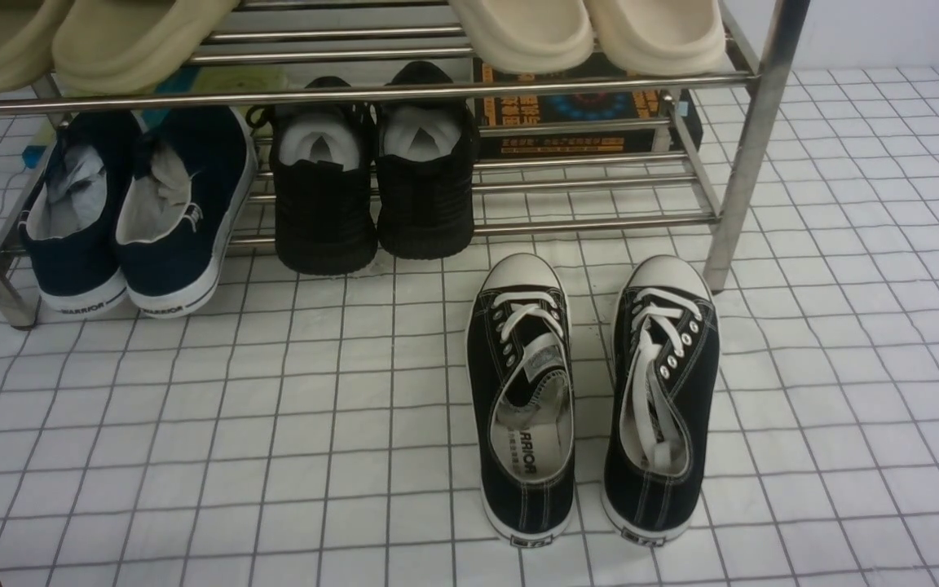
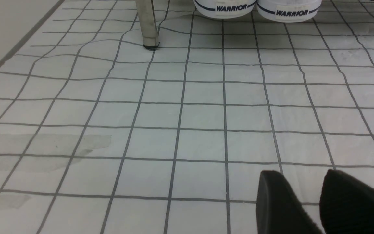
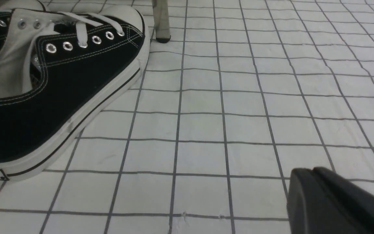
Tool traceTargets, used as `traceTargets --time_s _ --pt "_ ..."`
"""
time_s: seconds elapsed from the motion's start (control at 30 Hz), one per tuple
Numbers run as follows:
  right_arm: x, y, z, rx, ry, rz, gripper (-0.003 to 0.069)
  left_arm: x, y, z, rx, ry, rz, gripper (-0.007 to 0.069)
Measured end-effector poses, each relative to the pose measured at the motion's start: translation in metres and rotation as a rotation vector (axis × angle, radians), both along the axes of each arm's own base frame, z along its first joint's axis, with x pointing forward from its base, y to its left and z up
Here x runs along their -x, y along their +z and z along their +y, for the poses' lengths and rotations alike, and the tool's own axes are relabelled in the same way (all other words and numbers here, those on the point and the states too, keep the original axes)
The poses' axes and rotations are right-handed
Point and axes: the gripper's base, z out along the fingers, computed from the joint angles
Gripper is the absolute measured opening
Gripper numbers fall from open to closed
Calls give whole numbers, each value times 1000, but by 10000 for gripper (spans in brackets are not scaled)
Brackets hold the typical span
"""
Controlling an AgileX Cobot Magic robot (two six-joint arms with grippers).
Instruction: Take the shoes off the shelf with your hand from the white checkered tablecloth.
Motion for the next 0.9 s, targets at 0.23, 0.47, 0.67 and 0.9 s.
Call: traceTargets --time_s 0.23,0.47,0.67,0.9 --pt "0 0 3 0 49 1 35 0 0 0 0 0 0 240" --pt "0 0 3 0 61 1 43 0 0 0 0 0 0 240" --pt "0 0 3 0 61 1 50 0 0 0 0 0 0 240" --pt "0 0 3 0 61 1 61 0 0 0 0 0 0 240"
